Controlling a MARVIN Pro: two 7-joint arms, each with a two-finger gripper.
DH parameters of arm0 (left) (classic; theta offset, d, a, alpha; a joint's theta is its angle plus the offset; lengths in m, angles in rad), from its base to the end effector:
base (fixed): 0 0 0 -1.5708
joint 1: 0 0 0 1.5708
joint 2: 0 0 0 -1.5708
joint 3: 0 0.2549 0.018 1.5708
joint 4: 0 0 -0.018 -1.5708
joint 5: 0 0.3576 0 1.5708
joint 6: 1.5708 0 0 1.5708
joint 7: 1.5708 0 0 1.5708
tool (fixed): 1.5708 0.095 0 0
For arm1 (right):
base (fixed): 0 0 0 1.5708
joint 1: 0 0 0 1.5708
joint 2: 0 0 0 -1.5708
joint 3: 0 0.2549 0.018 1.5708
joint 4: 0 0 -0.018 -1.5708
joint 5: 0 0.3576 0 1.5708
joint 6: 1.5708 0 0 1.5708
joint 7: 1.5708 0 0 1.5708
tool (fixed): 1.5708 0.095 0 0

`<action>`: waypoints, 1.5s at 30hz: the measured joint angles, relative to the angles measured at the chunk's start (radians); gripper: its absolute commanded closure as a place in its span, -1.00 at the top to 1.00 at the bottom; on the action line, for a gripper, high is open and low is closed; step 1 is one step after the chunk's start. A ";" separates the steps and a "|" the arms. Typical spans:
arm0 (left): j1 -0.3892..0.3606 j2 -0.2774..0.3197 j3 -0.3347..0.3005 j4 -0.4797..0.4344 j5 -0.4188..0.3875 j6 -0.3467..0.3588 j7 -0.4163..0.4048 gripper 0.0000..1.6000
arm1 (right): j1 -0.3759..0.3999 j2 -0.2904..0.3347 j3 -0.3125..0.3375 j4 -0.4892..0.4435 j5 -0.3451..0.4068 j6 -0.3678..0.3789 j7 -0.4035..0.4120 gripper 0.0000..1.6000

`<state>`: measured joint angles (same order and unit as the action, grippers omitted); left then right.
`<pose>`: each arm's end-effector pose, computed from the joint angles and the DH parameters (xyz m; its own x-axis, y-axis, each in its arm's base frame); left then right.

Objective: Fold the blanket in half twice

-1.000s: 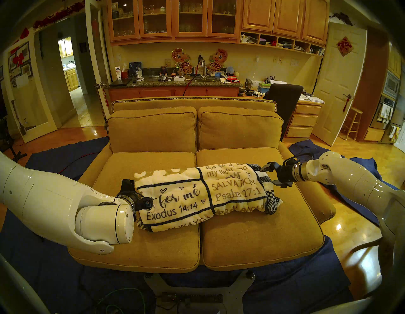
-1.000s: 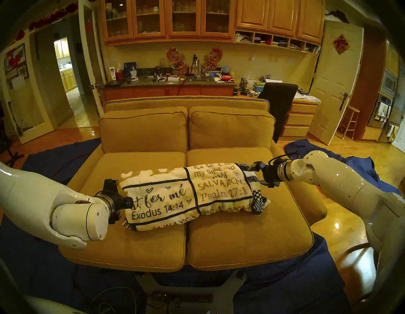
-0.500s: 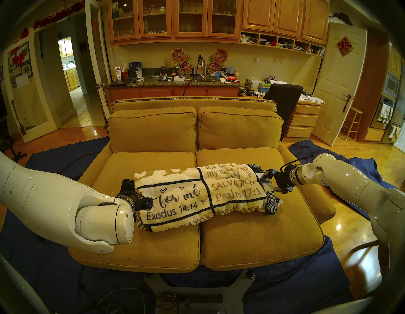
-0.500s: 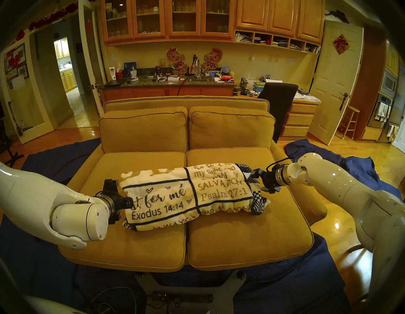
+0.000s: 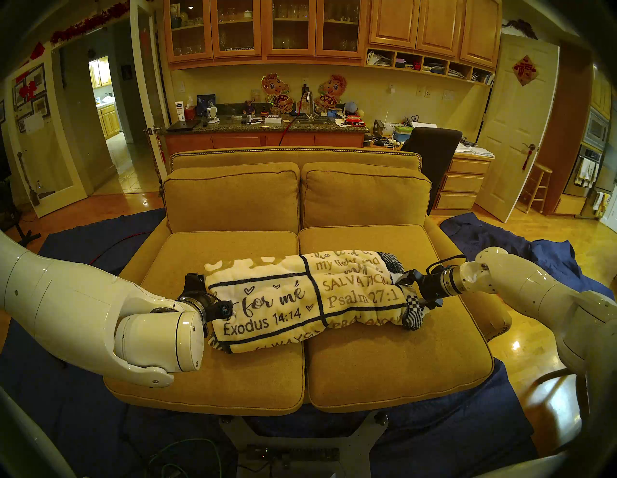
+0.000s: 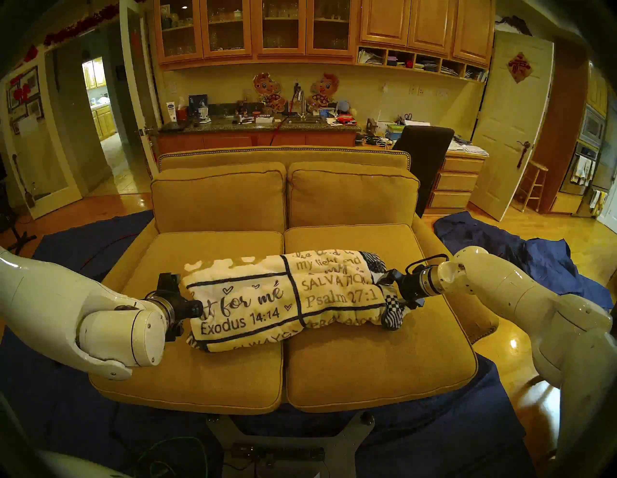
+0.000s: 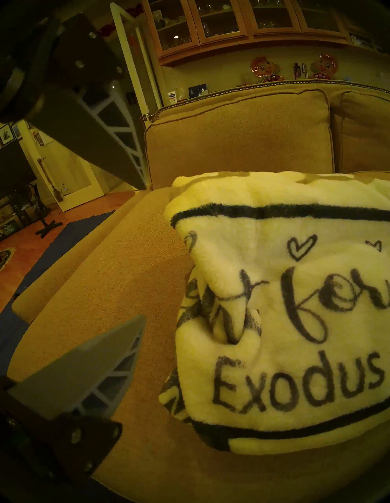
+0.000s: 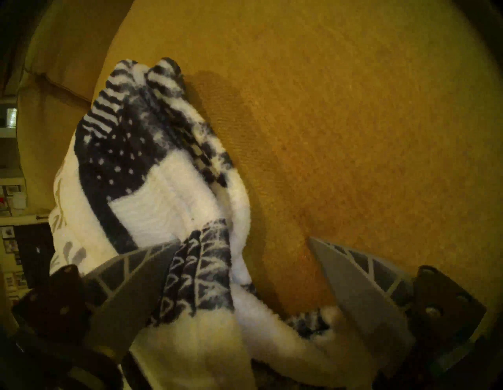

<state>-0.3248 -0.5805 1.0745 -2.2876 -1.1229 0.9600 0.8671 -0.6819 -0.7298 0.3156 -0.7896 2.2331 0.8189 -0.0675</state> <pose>0.2840 -0.0297 -0.2670 0.2036 -0.9746 -0.0934 -0.6496 -0.0631 -0.7577 0.5014 -0.1790 -0.3462 0.8128 -0.5758 0.0888 -0.4110 -0.6747 -0.6131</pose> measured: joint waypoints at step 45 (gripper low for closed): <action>0.001 0.001 -0.003 0.001 0.008 0.000 0.000 1.00 | -0.100 0.049 -0.029 -0.228 0.365 0.051 -0.121 -1.00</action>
<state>-0.3236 -0.5798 1.0719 -2.2868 -1.1147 0.9600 0.8671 -0.7822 -0.6809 0.2868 -1.0174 2.5983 0.8694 -0.1885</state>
